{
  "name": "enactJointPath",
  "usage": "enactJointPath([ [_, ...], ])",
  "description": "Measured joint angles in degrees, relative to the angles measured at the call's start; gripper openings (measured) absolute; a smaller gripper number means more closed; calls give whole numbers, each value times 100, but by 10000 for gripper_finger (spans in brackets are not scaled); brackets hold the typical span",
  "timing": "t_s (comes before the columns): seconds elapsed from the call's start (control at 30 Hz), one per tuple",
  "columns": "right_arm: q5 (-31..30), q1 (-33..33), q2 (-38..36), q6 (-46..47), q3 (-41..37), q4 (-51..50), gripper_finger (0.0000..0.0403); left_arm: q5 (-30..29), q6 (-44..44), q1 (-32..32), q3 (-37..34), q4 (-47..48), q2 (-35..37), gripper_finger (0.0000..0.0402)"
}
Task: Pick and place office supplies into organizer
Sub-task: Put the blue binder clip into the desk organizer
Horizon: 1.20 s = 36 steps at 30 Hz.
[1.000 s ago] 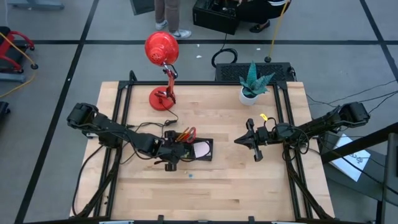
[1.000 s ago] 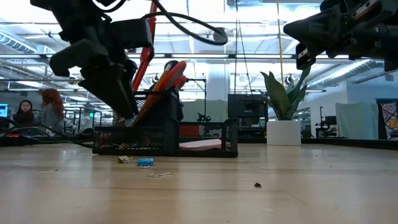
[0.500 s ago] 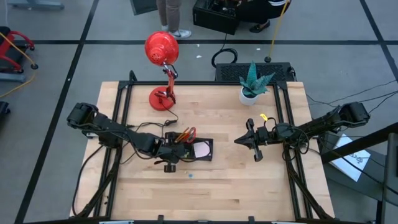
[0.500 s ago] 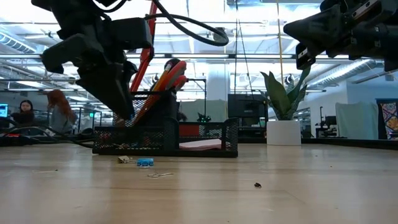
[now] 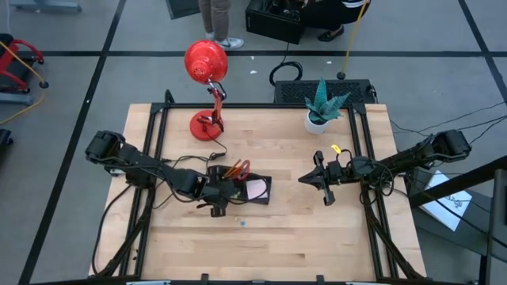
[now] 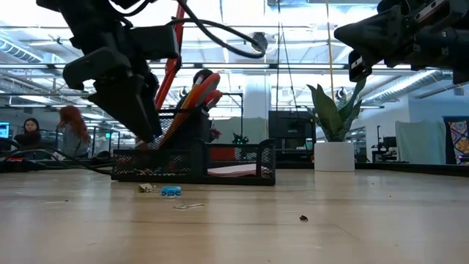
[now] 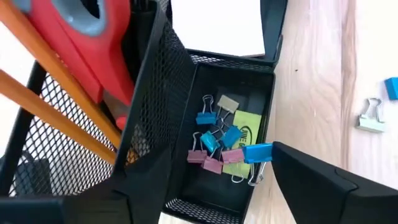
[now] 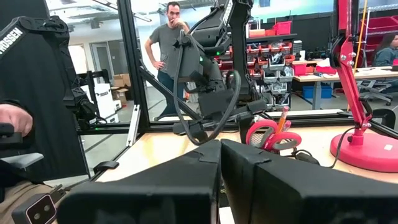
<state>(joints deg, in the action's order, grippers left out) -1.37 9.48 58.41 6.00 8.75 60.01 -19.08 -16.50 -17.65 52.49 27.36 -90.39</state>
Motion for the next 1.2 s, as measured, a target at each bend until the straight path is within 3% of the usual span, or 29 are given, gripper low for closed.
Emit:
enactJointPath([
  [0.27, 20, 2, -2, 25, 2, -19, 4, -95, -23, 0, 0, -113, -2, 270],
  [0.5, 20, 1, -2, 32, 2, -20, 4, -83, -255, -46, 2, -187, -2, 224],
  [0.83, 20, 0, -2, 37, 2, -21, 4, 108, -2204, 93, 224, 130, -2, 145],
  [1.2, 20, 1, -2, 37, 2, -20, 4, 258, -2883, 157, 234, 155, -2, 136],
])
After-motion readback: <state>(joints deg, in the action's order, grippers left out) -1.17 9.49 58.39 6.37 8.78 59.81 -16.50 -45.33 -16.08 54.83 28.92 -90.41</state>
